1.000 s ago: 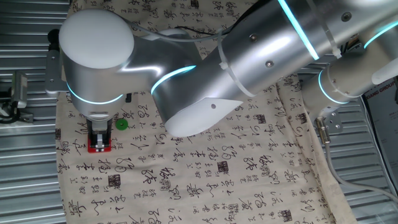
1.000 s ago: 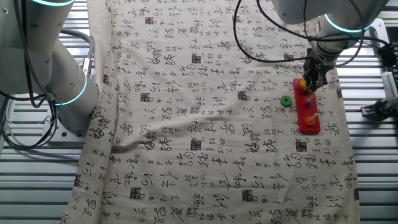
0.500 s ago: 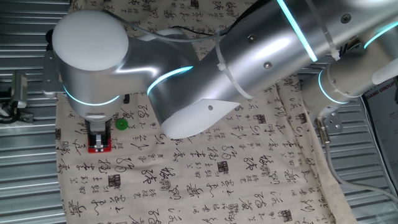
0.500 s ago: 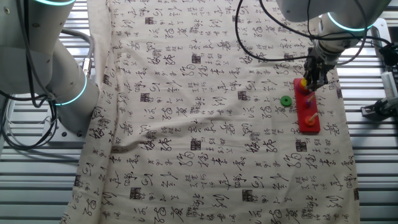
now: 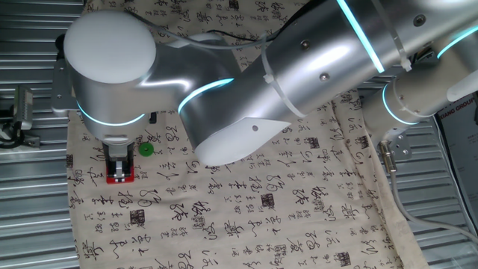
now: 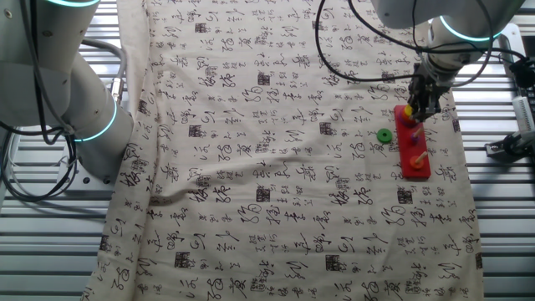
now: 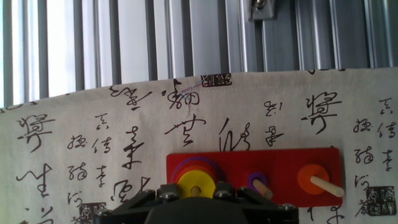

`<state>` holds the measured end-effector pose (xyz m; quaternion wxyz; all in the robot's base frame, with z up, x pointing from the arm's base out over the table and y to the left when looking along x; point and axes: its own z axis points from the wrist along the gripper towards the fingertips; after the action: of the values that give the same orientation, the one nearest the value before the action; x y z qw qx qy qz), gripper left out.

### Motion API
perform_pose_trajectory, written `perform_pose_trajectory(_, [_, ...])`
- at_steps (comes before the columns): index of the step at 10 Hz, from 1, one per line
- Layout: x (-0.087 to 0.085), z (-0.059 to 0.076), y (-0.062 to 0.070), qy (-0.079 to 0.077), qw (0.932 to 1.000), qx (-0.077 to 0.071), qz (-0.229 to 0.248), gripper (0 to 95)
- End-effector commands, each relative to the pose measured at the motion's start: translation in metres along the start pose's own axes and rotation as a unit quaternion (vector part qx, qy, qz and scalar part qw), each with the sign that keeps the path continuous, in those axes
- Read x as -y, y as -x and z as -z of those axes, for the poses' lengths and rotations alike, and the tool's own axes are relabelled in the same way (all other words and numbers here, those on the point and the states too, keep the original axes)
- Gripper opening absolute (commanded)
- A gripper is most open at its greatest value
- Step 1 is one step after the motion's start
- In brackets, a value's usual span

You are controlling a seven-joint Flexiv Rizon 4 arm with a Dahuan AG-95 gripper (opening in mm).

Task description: Take out one Hanoi block and throw it aside

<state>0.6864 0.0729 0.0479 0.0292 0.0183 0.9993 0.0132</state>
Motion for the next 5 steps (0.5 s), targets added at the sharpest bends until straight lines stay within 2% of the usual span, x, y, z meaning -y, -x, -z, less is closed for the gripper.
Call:
perform_pose_trajectory(1, [-0.0004,0.0011,-0.0002,0.0,1.0,0.0,-0.001,0.0])
perform_pose_trajectory(5, [-0.0009,0.0033,-0.001,0.002,1.0,-0.001,-0.001,0.0])
